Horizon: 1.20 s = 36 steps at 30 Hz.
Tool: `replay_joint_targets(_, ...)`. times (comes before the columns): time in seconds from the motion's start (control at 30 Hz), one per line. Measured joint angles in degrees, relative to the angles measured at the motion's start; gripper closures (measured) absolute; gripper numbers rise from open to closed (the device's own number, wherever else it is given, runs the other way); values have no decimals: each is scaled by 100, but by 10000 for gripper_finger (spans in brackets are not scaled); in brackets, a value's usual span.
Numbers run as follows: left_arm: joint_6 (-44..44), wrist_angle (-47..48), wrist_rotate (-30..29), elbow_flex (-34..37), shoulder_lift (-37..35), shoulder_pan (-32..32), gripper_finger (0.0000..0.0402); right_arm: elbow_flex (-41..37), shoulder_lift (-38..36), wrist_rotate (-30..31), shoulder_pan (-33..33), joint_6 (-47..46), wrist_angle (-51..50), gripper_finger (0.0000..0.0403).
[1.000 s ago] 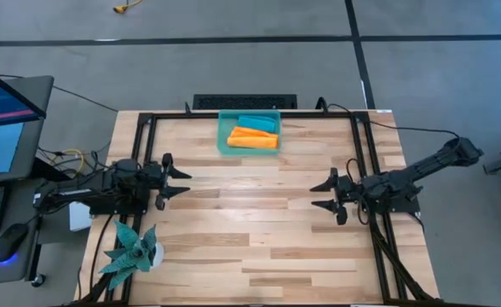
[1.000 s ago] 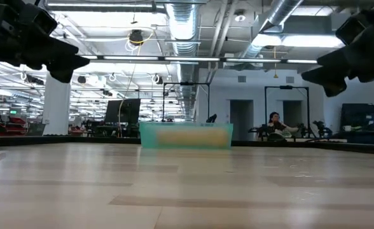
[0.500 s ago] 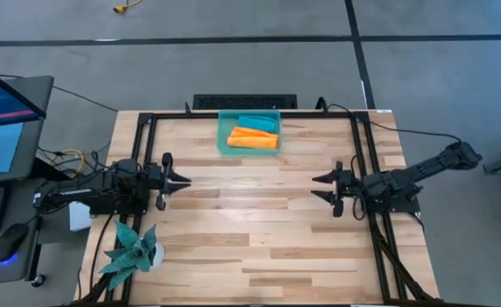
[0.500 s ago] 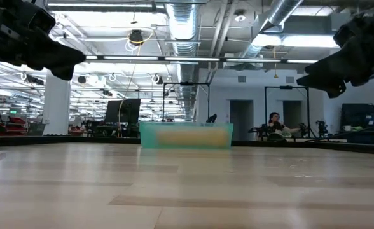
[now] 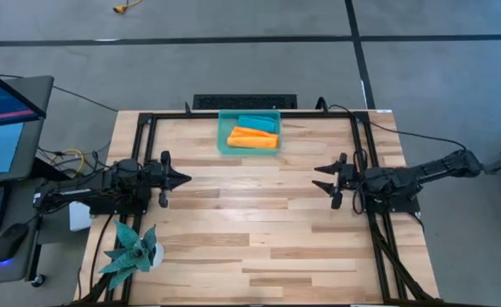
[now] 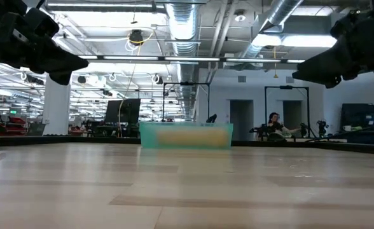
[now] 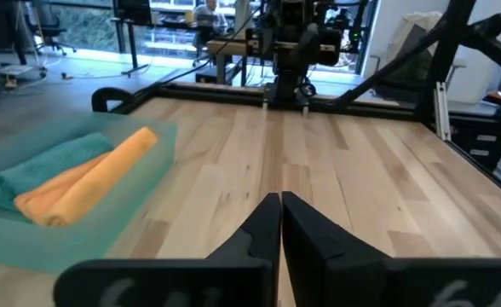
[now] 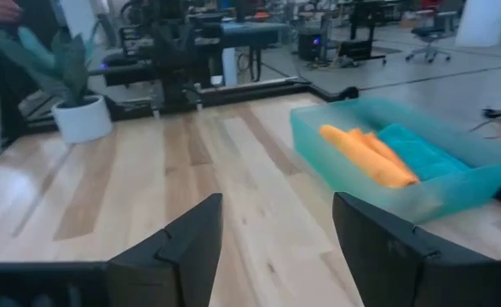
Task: Roll microfiber towels into tight, uniform cylinder then place into a basket
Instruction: Return to Home Position
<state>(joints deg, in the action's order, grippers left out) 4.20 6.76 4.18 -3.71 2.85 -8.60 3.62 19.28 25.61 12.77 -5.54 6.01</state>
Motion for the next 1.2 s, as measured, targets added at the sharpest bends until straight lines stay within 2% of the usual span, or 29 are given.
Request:
replay_joint_targets(0.27,110,62,-27,-11,5,0,396,-27,-448,0,-432,-36,-219,159)
replay_joint_targets(0.67,-6,86,-41,-11,13,0,395,-203,-473,2,-1063,-164,-299,159)
replay_joint_targets(1.2,-38,99,-38,-6,13,0,395,-203,-473,-1,-1180,-155,-303,159)
